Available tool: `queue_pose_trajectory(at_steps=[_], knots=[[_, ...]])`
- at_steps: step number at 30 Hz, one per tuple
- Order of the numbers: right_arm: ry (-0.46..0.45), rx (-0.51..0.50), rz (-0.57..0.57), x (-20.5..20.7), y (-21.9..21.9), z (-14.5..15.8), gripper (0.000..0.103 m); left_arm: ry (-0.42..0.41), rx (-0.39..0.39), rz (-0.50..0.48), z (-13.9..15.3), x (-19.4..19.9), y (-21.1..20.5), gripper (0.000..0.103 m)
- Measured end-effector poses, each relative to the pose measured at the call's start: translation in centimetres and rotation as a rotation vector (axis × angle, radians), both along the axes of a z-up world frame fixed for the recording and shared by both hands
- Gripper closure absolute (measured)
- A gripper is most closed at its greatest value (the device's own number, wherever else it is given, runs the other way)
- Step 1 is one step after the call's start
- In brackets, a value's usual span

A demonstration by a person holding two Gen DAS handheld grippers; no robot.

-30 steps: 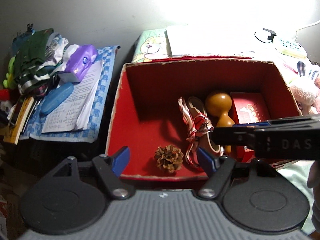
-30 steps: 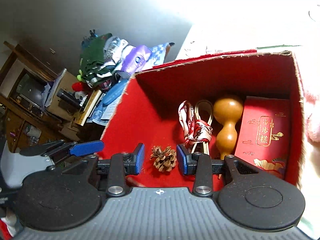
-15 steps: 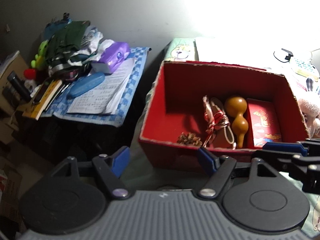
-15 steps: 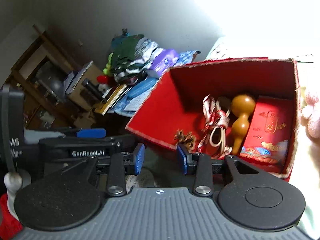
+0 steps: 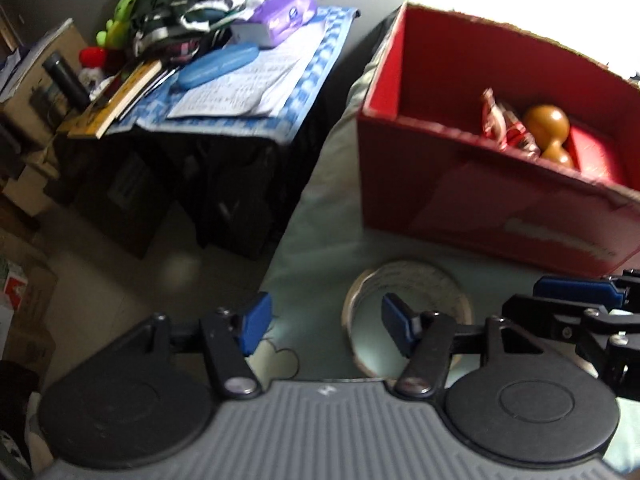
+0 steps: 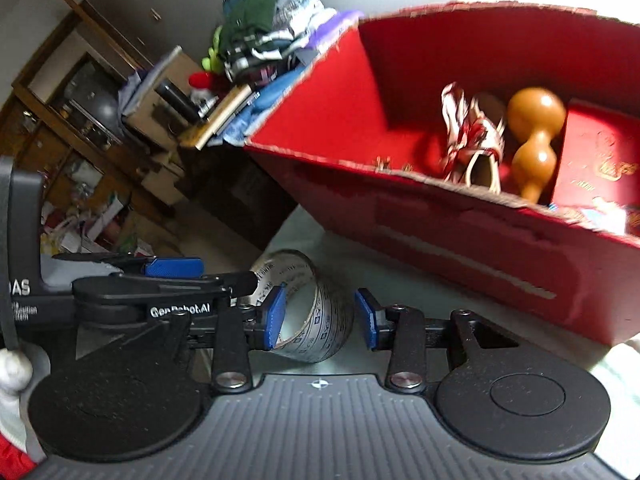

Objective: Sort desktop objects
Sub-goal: 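Lower the right tool to the tape roll and grasp its rim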

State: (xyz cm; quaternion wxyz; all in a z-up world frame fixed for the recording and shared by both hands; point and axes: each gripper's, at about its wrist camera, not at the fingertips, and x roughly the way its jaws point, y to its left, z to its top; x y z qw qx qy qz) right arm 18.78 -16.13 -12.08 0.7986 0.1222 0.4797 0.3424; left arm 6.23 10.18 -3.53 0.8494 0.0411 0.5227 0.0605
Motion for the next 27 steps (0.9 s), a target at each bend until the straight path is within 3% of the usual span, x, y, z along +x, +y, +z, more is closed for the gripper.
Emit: queue_pose_trajectory(at_steps=[4,6,8,13,16,18,23,27], knots=[[0.019,-0.04,0.007,0.3,1.4,-1.0,0.056,0.037,0.016,-0.002,-1.8,0.1,-0.1,0.041],[0.031,-0.048,0.01,0.5,1.9,-1.5,0.055,0.064,0.003,-0.002,-2.7,0.3,0.1,0.047],[0.041,-0.065,0.01,0.6,2.3,-1.9,0.055,0.089,-0.008,0.0,-3.3,0.7,0.3,0.061],[0.076,-0.07,0.0,1.0,2.5,-2.8,0.055,0.13,-0.04,0.012,-4.2,1.6,0.8,0.071],[0.084,-0.096,0.0,1.3,2.8,-3.1,0.059,0.127,-0.027,0.003,-4.5,1.7,0.6,0.072],[0.087,-0.103,0.001,1.4,2.9,-3.2,0.067,0.129,-0.019,-0.007,-4.6,1.9,0.4,0.073],[0.101,-0.083,0.037,1.8,2.9,-3.2,0.083,0.143,-0.025,-0.031,-4.8,2.1,-0.2,0.088],[0.107,-0.09,0.038,1.7,2.2,-3.1,0.085,0.147,-0.022,-0.084,-4.7,1.9,-1.2,0.092]])
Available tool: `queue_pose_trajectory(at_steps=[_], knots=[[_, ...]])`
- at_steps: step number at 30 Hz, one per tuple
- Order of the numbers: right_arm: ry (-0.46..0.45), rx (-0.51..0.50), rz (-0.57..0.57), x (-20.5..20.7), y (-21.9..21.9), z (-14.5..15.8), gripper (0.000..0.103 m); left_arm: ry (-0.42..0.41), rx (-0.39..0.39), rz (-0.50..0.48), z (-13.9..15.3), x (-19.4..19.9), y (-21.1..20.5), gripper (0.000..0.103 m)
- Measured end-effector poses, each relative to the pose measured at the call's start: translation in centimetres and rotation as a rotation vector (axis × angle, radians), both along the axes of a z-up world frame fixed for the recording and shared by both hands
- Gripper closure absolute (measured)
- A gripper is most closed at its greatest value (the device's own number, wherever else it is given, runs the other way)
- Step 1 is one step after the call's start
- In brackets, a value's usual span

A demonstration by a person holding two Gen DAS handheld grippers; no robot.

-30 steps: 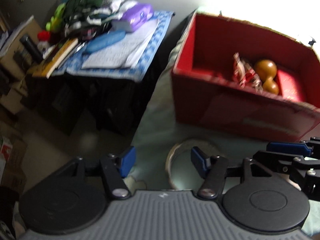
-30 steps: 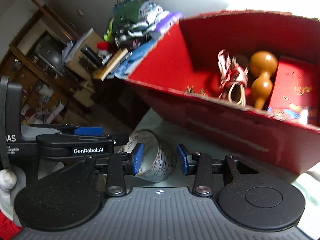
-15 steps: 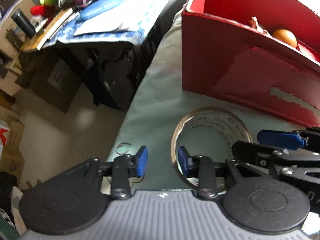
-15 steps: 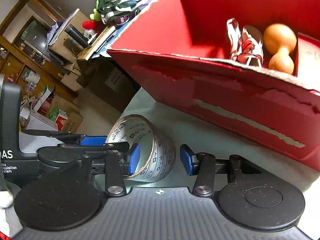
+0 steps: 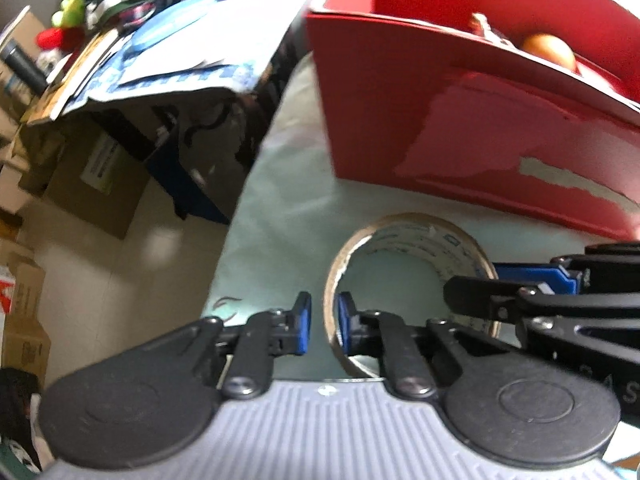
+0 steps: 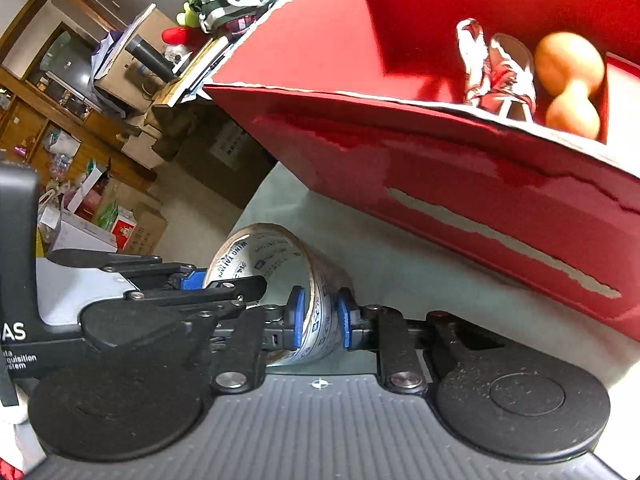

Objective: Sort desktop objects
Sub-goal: 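Lower the right tool to the tape roll and grasp its rim, then lift the tape roll with the right tool over the box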

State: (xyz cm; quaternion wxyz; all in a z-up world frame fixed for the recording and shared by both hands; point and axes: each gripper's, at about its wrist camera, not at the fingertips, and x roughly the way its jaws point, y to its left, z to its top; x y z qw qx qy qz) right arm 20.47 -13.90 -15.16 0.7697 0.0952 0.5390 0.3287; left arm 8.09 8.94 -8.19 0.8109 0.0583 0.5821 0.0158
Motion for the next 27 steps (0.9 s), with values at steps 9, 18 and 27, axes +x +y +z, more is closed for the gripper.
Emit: queue_pose_trajectory(at_steps=[9,18,27], knots=[[0.023,0.003,-0.086,-0.9,-5.7,0.6,0.086,0.008,-0.037,-0.174,1.0,-1.2,-5.2,0.096],[0.034,-0.034,-0.324,-5.0,-15.5,1.7,0.087,-0.027,-0.021,-0.504,1.9,-3.6,-15.7,0.096],[-0.037,-0.025,-0.577,-10.4,-24.0,4.3,0.087,-0.118,-0.051,-0.762,4.6,-5.8,-24.6,0.096]])
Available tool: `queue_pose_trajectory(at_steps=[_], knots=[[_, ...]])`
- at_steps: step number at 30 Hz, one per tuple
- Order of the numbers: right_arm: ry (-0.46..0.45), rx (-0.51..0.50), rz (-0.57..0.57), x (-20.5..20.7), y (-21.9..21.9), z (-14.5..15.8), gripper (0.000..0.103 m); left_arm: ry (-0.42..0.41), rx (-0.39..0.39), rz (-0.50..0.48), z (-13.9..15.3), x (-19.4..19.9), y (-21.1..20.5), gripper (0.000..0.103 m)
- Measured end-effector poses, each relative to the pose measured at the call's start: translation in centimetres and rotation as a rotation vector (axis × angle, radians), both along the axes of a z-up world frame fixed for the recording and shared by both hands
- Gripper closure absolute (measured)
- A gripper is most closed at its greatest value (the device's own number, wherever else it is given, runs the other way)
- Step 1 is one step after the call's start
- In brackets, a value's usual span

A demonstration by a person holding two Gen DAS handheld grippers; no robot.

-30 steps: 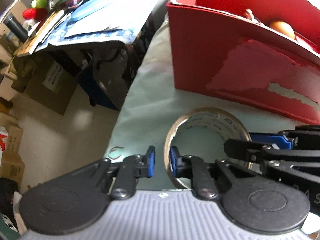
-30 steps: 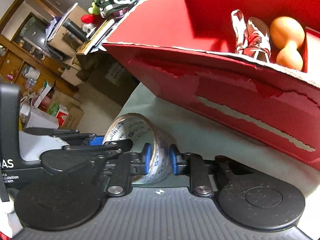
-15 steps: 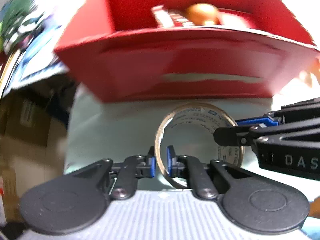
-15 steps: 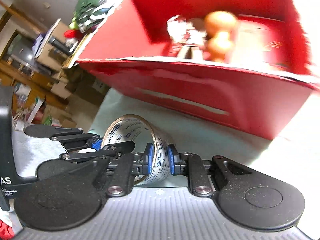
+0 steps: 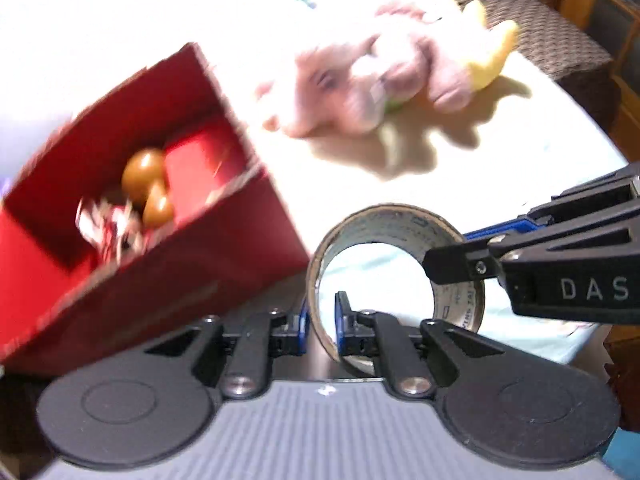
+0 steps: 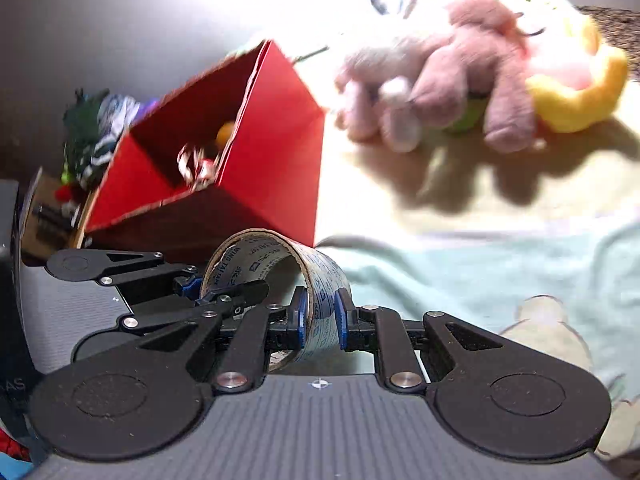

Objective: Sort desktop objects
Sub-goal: 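Lift the tape roll with the right tool over the box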

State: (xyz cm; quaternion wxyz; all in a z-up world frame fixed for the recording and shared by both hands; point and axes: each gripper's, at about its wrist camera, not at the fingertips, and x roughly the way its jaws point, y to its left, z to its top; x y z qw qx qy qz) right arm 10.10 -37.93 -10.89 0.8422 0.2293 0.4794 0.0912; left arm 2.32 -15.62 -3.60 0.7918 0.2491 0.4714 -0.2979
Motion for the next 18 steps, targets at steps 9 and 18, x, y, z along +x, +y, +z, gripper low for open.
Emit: queue_pose_trajectory(at_steps=[9,18], knots=[[-0.211,-0.011,-0.081,0.0,-2.9,6.3,0.086,-0.127,-0.112,-0.053,6.8,0.4,-2.2,0.095],[-0.355,0.047,0.021,6.9,-0.5,10.4,0.087,-0.297,-0.137,0.066,12.5,4.4,1.2,0.094]])
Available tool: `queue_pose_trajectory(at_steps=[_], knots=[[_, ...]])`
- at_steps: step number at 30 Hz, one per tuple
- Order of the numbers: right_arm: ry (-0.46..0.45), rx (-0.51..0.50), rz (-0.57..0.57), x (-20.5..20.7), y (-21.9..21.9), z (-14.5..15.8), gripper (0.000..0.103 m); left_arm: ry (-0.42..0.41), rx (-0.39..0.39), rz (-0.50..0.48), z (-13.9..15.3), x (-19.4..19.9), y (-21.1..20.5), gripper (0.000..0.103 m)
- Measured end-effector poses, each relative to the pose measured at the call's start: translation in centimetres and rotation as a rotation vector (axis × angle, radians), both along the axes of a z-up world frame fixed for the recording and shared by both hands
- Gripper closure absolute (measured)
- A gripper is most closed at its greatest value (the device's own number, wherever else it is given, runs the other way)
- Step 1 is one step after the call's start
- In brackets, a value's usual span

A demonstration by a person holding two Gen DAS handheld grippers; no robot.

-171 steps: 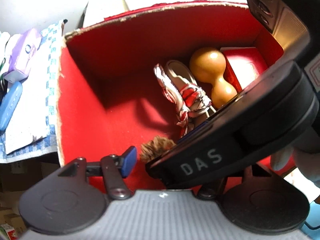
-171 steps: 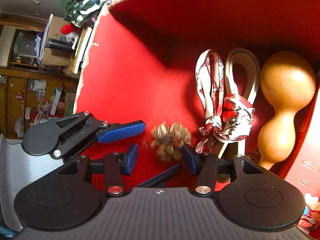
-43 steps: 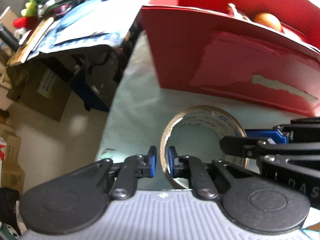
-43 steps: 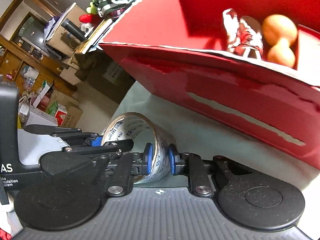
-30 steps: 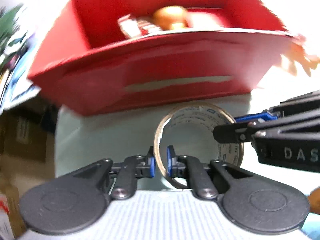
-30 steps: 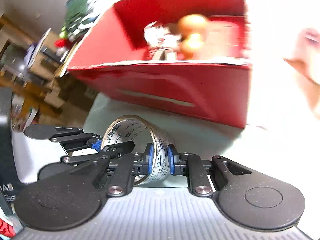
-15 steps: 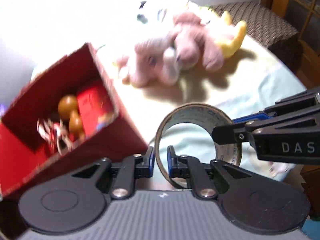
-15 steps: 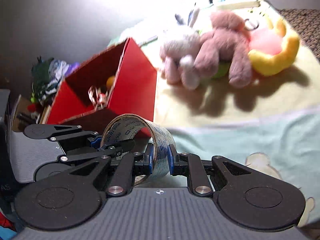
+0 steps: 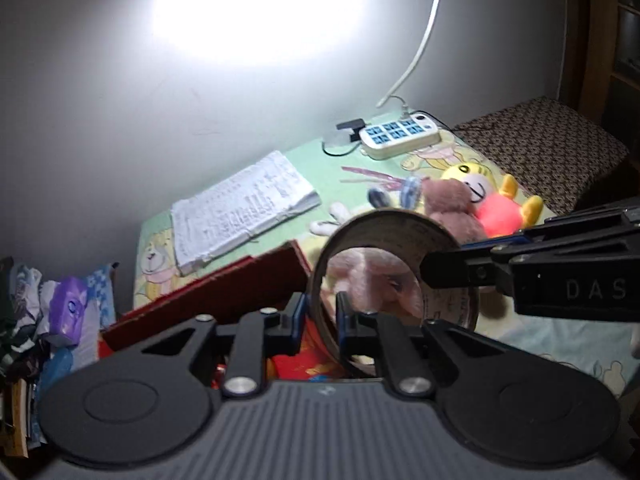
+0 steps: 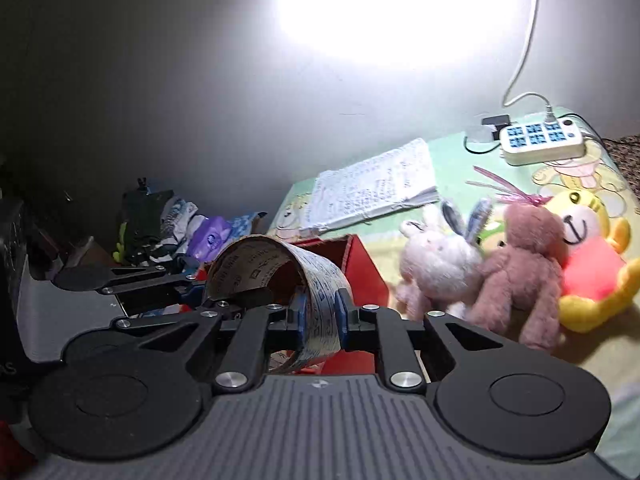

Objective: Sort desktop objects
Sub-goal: 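Lift the tape roll with the right tool over the box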

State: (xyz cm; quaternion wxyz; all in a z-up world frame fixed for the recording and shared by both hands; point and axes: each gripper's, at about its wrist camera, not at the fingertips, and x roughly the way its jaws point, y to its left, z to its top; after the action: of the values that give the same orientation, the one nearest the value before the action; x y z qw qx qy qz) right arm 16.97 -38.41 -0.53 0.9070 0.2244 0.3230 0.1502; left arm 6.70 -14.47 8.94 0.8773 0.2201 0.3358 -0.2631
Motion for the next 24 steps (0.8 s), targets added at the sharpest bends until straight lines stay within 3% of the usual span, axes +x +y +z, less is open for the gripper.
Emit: queue_pose_trajectory(at_steps=[4,9,17,24], knots=[[0.013,0.047,0.081,4.3,2.5,0.3,0.086,-0.034,0.025,0.078,0.6,2.6,3.1,0.094],[0.09,0.083,0.199,9.6,7.3,-1.9,0.088,0.014,0.052,0.207,0.1,6.5,8.2,0.094],[0.254,0.069,0.341,14.8,14.9,-6.9,0.091,0.031,0.163,0.331,-4.3,10.3,13.1,0.093],[0.351,0.029,0.423,18.7,17.2,-9.9,0.091,0.087,0.236,0.356,-8.9,12.9,14.6,0.093]])
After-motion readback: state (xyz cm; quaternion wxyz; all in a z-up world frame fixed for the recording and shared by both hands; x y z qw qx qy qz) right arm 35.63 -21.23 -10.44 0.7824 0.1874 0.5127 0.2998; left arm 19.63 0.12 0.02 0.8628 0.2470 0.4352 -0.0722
